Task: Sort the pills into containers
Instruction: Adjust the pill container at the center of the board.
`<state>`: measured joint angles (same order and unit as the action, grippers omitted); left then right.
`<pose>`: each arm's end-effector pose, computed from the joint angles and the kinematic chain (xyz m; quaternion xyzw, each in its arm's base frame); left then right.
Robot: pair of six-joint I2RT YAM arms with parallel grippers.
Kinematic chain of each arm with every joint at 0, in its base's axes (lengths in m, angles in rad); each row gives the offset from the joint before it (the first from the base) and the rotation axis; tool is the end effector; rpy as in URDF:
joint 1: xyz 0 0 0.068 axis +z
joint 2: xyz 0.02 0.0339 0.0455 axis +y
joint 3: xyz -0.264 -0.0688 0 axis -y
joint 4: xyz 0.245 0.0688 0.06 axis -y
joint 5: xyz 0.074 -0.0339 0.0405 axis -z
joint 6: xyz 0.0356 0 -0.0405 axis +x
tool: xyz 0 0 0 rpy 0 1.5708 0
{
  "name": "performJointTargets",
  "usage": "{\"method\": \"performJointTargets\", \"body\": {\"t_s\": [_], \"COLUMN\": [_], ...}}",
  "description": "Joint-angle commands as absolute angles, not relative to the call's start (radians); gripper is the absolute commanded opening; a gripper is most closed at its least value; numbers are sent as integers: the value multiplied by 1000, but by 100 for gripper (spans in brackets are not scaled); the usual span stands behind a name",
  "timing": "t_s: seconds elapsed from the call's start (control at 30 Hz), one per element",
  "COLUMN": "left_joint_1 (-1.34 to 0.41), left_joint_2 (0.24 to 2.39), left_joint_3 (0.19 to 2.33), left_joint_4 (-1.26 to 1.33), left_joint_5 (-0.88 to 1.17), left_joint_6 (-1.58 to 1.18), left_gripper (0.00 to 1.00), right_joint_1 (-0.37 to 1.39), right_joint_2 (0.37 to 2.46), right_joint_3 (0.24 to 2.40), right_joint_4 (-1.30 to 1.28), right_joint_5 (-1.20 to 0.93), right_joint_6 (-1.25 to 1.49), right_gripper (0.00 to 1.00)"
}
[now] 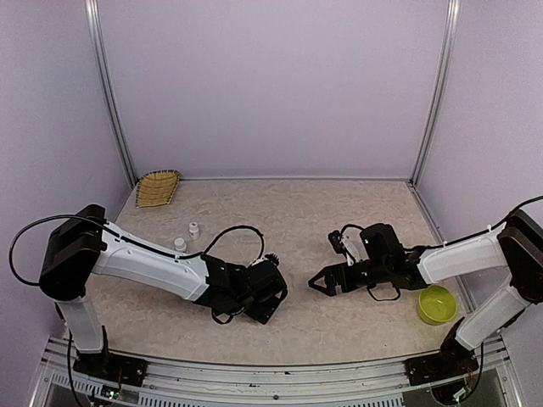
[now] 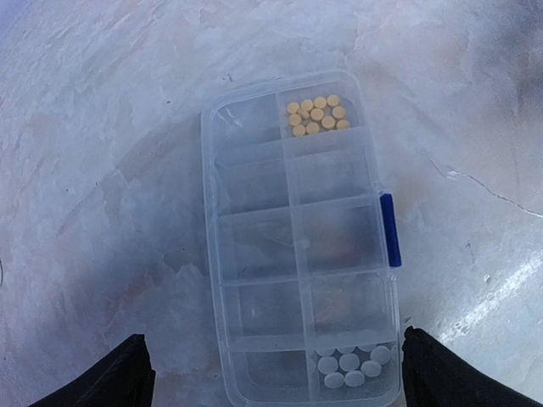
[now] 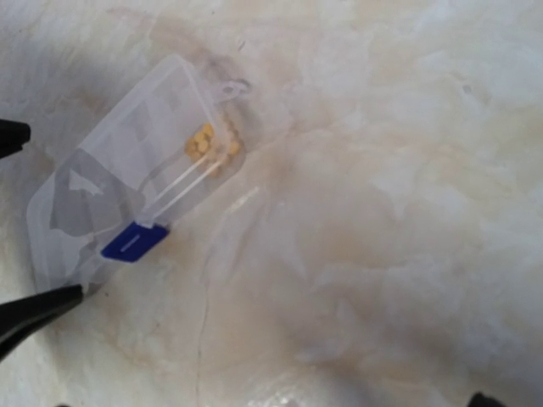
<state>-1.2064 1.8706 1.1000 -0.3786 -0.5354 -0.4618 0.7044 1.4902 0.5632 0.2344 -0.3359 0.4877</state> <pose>0.1447 -0.3284 0.1427 0.2915 0.8986 0.0243 0.3272 0.2032 0.1881 0.1480 -0.1672 0.8795 0.3605 0.2619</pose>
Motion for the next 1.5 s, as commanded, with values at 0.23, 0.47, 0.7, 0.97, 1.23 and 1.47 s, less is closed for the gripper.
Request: {"method": "performJointTargets", "body": {"t_s": [0.23,0.47,0.7,0.97,1.23,1.47], "left_joint_1": [-1174,-1155,-1134,-1101,-1072,-1055], "left_joint_2": [1797,1774,1769,1751,1748,1747], "left_joint_3": [1047,1022,1006,978,967,952], "left_joint_4": [-396,-400,-397,-403,-384,-354], "left_joint_5": [-561,-570,-581,-593,-599,-555], "left_joint_6": [-450,-454,-450,-457,-443,-429], "left_gripper": [99,99,99,99,99,95], "right_joint_1": [696,696,696,696,696,696], "right_joint_2": [1500,1510,1524,1535,1543,1532], "right_joint_3": [574,586,591,584,580,569], "right_joint_4": [236,232,235,251,261,259], "right_joint_5": [-340,-346,-347,-351,-357,-350], "right_joint_6": [485,484,483,488,494,495], "right_gripper": [100,100,100,100,100,100]}}
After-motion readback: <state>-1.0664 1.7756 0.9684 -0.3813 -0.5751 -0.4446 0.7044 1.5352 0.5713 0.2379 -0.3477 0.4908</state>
